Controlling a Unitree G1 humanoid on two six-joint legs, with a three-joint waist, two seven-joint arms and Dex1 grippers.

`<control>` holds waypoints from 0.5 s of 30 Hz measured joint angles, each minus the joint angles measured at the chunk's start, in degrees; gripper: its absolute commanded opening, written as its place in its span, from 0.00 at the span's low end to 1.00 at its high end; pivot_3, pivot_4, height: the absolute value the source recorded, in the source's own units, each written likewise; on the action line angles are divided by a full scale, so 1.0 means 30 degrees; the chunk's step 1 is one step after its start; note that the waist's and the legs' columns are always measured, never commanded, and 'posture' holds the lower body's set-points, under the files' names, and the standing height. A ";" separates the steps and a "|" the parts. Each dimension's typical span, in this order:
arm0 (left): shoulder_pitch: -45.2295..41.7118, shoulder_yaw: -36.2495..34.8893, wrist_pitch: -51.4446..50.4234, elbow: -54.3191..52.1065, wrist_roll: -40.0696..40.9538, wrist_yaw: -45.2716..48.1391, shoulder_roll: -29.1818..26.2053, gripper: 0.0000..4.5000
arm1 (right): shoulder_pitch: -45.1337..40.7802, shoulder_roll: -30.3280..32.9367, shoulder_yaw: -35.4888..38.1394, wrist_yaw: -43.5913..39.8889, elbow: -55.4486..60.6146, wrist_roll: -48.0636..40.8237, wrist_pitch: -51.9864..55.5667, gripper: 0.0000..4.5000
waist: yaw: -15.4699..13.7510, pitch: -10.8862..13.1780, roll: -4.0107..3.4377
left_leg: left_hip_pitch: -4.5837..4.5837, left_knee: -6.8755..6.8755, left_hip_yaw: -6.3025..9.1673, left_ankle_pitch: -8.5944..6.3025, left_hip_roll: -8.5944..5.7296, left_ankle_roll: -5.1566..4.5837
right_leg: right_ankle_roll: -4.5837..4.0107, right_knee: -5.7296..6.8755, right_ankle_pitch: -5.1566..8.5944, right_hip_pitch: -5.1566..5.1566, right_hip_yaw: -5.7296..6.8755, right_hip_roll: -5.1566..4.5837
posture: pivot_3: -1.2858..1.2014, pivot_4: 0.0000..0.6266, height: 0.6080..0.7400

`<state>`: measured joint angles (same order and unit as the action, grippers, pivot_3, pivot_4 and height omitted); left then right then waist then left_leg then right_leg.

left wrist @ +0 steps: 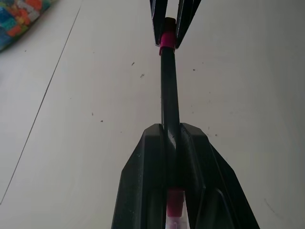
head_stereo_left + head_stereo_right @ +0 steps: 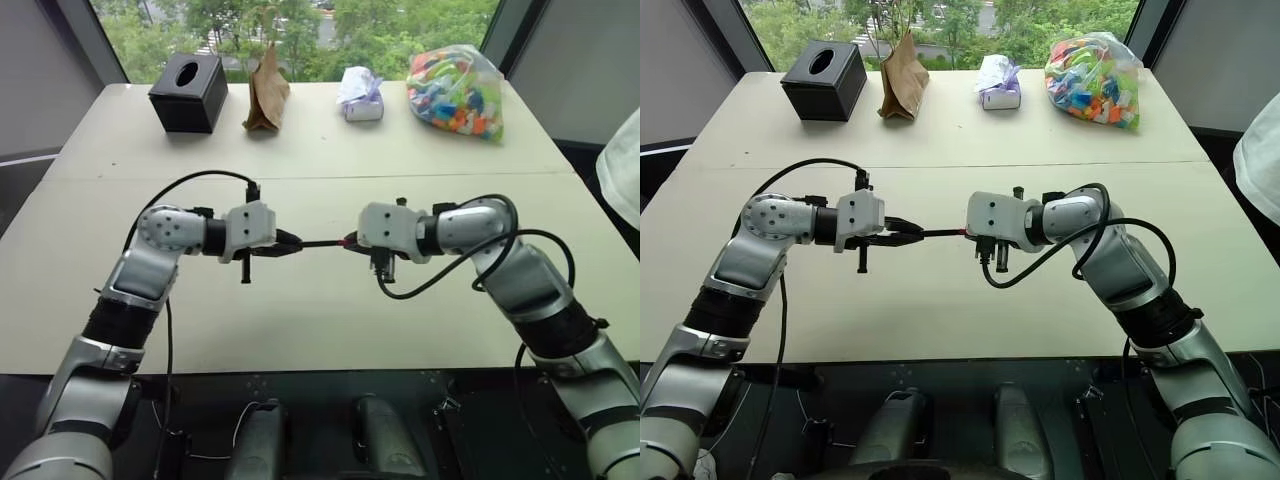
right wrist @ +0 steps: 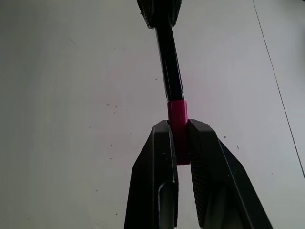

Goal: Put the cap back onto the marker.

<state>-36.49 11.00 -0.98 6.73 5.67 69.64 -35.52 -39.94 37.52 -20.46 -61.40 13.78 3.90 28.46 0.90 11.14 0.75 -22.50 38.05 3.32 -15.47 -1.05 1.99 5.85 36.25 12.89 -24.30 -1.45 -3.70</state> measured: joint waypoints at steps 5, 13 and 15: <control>0.0000 0.0002 0.0301 0.0239 -0.0231 0.0066 -0.0026 0.00 | -0.0297 -0.0103 -0.0557 -0.0033 -0.0050 0.0631 0.0005 0.01 | 0.0008 0.0000 0.0000 | 0.0000 0.0000 0.0001 0.0000 0.0000 0.0000 | 0.0000 0.0000 0.0000 0.0000 0.0002 0.0002 | 0.52 0.24 1.00; 0.0002 0.0006 0.0562 0.0479 -0.0621 0.0079 0.0030 0.00 | -0.0793 -0.0506 -0.1334 -0.0088 -0.0173 0.1642 0.0449 0.01 | 0.0010 0.0000 0.0000 | 0.0000 0.0000 0.0001 0.0000 0.0000 0.0000 | -0.0001 0.0001 0.0000 -0.0001 0.0003 0.0002 | 0.52 0.24 1.00; 0.0002 0.0079 0.0572 0.0483 -0.0764 0.0079 0.0031 0.00 | -0.0908 -0.0507 -0.1624 -0.0186 -0.0172 0.2035 0.0446 0.01 | 0.0011 0.0000 0.0000 | 0.0000 0.0000 0.0001 0.0000 0.0000 0.0000 | 0.0000 0.0001 0.0000 -0.0001 0.0003 0.0002 | 0.52 0.24 1.00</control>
<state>-36.48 11.24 0.73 8.18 3.38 69.88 -35.43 -42.66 36.00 -25.33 -61.96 13.27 10.00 29.79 0.93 11.14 0.75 -22.50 38.05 3.32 -15.47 -1.05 1.99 5.85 36.25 12.89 -24.30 -1.44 -3.69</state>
